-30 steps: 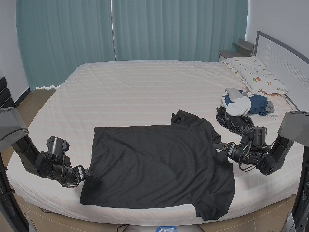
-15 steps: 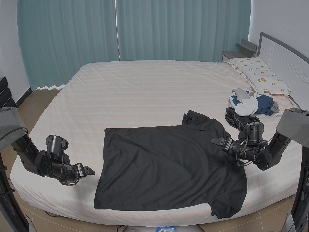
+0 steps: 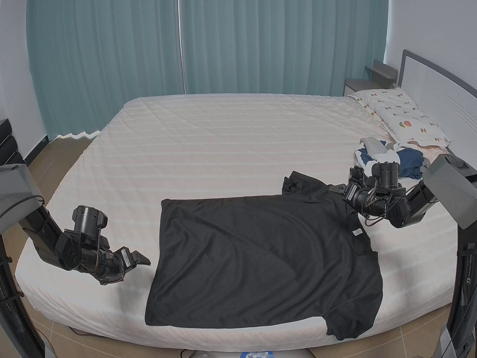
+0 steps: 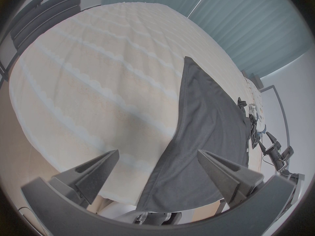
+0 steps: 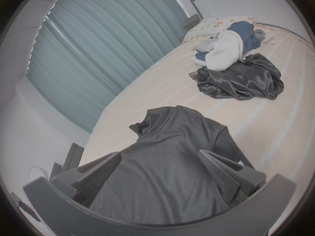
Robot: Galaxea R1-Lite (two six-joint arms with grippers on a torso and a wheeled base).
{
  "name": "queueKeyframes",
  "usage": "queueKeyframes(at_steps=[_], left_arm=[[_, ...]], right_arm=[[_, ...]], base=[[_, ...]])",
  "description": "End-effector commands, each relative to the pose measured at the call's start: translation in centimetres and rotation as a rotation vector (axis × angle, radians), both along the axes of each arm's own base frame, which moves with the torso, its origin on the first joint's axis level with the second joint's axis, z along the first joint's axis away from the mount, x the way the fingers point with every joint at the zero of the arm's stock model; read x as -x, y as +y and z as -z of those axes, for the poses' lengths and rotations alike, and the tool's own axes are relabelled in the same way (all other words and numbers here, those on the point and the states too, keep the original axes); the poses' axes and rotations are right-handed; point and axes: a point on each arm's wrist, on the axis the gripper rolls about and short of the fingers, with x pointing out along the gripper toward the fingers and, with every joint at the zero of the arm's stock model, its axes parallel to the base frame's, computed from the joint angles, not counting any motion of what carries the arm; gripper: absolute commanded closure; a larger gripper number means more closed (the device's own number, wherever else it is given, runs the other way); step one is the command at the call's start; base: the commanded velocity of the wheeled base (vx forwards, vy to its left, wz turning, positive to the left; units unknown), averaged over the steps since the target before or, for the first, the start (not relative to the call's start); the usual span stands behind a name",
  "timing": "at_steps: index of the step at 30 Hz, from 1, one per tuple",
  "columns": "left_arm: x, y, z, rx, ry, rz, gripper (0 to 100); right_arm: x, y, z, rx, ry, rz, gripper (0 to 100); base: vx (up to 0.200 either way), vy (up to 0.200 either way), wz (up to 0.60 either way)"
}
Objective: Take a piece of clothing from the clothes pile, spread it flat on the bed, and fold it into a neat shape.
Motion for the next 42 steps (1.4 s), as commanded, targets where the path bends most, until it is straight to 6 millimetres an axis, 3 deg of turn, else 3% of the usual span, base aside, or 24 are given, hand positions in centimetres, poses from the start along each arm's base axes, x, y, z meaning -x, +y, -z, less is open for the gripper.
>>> queueKeyframes(at_steps=[1,8,16,19,24,39,40,42], left_arm=[[-0.2,-0.4,0.0,0.021,0.002,-0.006,0],[-0.1,-0.6,0.1,0.023,0.009,0.000,0],[-0.1,-0.6,0.4,0.024,0.017,-0.002,0],[-0.1,-0.6,0.4,0.024,0.017,-0.002,0],[-0.1,-0.6,0.4,0.024,0.021,-0.003,0],[0.0,-0.6,0.5,0.024,0.025,-0.003,0],[0.0,-0.6,0.5,0.024,0.024,-0.003,0],[0.0,-0.6,0.5,0.024,0.025,-0.003,0]], right_arm=[[-1.7,-0.1,0.6,-0.003,0.004,0.006,0],[-4.1,0.7,2.3,0.003,-0.019,0.001,0],[-6.6,-0.8,2.1,0.067,-0.048,0.026,0],[-7.5,-1.1,3.1,0.083,-0.036,0.060,0],[-8.4,-1.8,4.9,0.093,-0.027,0.090,0],[-10.6,-3.4,7.8,0.100,-0.060,0.141,0],[-10.7,-3.4,7.9,0.101,-0.054,0.141,100],[-10.9,-3.3,8.0,0.091,-0.052,0.144,100]], base=[[0.000,0.000,0.00],[0.000,0.000,0.00],[0.000,0.000,0.00],[0.000,0.000,0.00],[0.000,0.000,0.00],[0.000,0.000,0.00],[0.000,0.000,0.00],[0.000,0.000,0.00]])
